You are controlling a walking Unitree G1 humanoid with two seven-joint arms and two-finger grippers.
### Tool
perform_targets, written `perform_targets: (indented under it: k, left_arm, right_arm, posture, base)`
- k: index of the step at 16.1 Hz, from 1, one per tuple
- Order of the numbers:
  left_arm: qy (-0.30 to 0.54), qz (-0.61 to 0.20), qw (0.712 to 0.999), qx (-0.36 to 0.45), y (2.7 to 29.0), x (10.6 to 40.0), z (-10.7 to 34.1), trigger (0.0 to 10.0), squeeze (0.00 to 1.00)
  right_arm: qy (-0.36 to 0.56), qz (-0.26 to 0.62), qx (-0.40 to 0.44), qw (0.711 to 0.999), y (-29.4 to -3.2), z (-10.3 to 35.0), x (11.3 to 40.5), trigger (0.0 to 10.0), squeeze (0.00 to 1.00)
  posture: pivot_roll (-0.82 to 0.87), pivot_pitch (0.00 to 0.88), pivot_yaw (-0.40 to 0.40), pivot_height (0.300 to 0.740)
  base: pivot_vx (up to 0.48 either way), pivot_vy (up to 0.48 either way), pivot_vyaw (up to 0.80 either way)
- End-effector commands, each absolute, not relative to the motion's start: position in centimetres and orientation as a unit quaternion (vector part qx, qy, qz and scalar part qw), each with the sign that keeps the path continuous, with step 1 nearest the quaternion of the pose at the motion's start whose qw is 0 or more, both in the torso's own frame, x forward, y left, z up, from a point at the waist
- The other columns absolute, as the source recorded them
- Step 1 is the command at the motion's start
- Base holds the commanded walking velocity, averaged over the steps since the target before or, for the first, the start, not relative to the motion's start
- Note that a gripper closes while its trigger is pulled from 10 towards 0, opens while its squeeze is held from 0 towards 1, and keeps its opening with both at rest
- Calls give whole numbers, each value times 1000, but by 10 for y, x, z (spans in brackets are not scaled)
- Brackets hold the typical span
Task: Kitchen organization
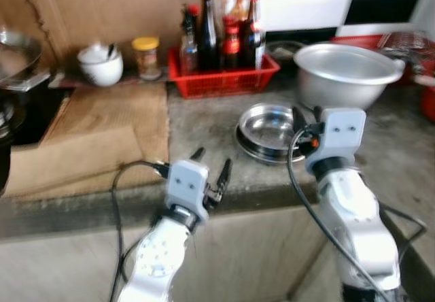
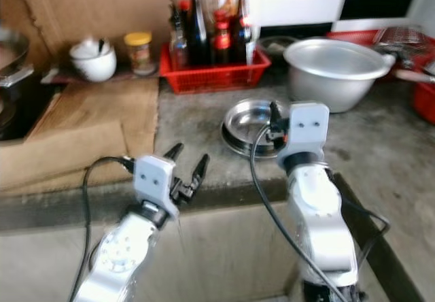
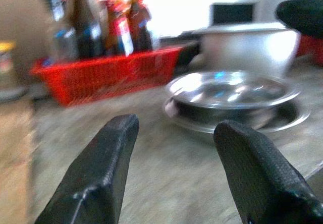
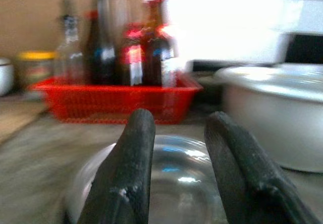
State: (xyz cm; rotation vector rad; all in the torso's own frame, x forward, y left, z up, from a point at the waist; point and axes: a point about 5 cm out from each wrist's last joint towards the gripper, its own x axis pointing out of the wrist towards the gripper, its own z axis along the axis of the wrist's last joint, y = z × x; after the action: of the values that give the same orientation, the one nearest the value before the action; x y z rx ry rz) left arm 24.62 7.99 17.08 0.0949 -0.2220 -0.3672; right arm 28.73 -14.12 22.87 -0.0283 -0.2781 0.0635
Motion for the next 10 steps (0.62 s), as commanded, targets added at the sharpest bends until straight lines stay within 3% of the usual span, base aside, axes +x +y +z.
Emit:
perform_targets:
  k: [1,2,3,4,7,8,9,10]
  left_arm:
    - [-107,-180,977,46,80,246,171,10000,0]
    - [-107,-181,977,48,80,246,171,10000,0]
    - [-106,-181,977,46,80,246,170,10000,0]
    - [-105,-182,977,47,79,245,170,10000,0]
    - [-105,-184,976,43,79,245,171,10000,0]
    - [-106,-185,976,43,78,245,171,10000,0]
    - [-105,-185,976,43,78,244,171,10000,0]
    - [-102,-184,977,43,79,244,170,10000,0]
  right_arm:
    - [-149,33,-17,988,-144,234,288,10000,0]
    - [-146,36,-22,988,-143,234,290,10000,0]
    - [-143,38,-24,989,-144,234,292,10000,82]
    - [-141,41,-23,989,-143,233,294,10000,1000]
    - [-95,45,-41,994,-141,228,307,10000,1000]
    - [-84,45,-37,995,-141,228,310,10000,816]
    - [-45,23,-21,998,-148,226,319,10000,0]
    - [-17,-5,-34,999,-155,225,326,10000,0]
  posture:
    - [193,85,-23,740]
    - [195,87,-26,740]
    - [193,88,-23,740]
    - [193,88,-23,740]
    - [196,94,-23,740]
    - [195,95,-25,740]
    - [195,95,-28,740]
    - [196,101,-28,740]
  base:
    - [0,0,0]
    - [0,0,0]
    - [0,0,0]
    - [0,0,0]
    - [0,0,0]
    - [0,0,0]
    - [0,0,0]
    - [0,0,0]
